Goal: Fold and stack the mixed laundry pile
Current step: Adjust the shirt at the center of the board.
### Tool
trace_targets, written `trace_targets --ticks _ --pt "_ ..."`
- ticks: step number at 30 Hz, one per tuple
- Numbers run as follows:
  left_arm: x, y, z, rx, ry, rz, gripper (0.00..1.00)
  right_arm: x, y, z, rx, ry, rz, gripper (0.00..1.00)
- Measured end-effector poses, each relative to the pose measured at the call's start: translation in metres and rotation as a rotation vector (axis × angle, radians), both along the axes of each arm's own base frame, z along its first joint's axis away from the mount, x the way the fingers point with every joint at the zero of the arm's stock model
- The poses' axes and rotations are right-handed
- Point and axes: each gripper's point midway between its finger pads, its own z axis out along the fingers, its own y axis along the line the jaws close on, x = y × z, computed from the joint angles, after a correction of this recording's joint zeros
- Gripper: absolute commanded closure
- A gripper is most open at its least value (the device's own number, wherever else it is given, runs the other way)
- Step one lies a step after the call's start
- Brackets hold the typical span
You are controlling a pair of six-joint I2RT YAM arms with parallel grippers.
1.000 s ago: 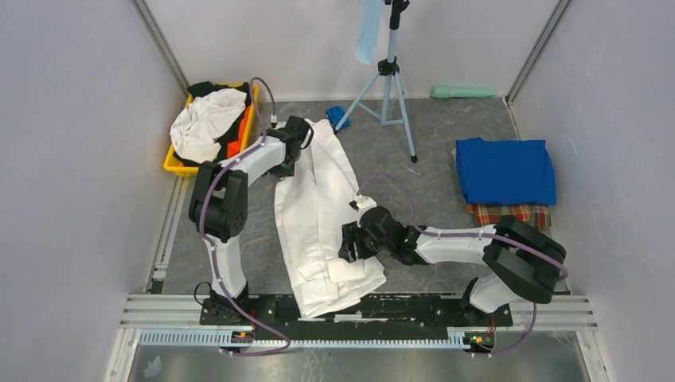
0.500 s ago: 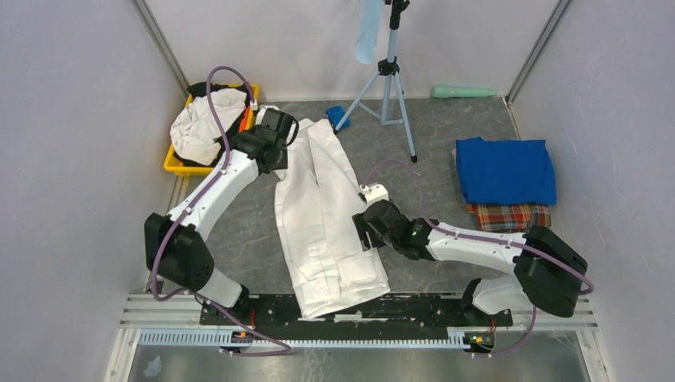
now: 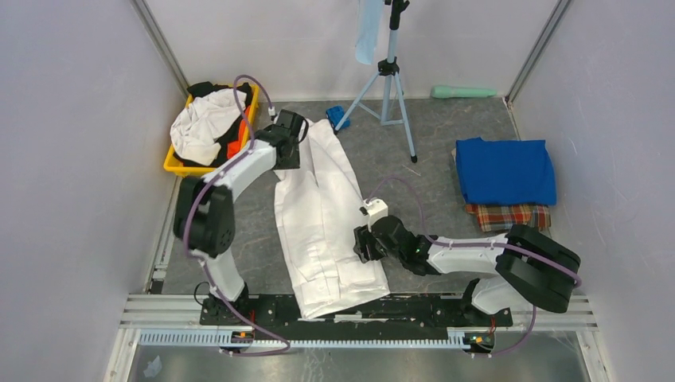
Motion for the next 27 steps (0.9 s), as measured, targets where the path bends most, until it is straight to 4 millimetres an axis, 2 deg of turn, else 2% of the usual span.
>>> trace_targets --ticks 5,9,14,16,20,23,25,27 --pt "0.045 0.002 -0.059 0.013 0.1 0.033 0.52 -0.016 0.009 0.001 0.068 0.007 0.022 0.37" --pt "0.072 0.01 -0.091 0.006 0.15 0.052 0.52 -0.029 0.02 0.002 0.098 0.022 0.062 0.37" --pt "0.11 0.016 -0.087 0.014 0.127 0.026 0.51 -0.031 0.032 0.003 0.107 0.035 0.087 0.36" --pt "0.125 0.017 -0.09 0.024 0.125 0.008 0.47 -0.03 0.036 0.003 0.102 0.039 0.093 0.36" --pt "0.142 0.017 -0.09 0.031 0.13 -0.03 0.44 -0.026 0.046 0.003 0.077 0.042 0.107 0.35" --pt "0.144 0.018 -0.089 0.047 0.141 -0.041 0.42 -0.024 0.05 0.003 0.048 0.046 0.124 0.33" --pt "0.14 0.023 -0.088 0.069 0.155 -0.03 0.31 -0.025 0.051 0.003 0.024 0.05 0.14 0.31" --pt "0.137 0.026 -0.086 0.083 0.157 -0.023 0.14 -0.025 0.049 0.003 -0.003 0.051 0.153 0.28"
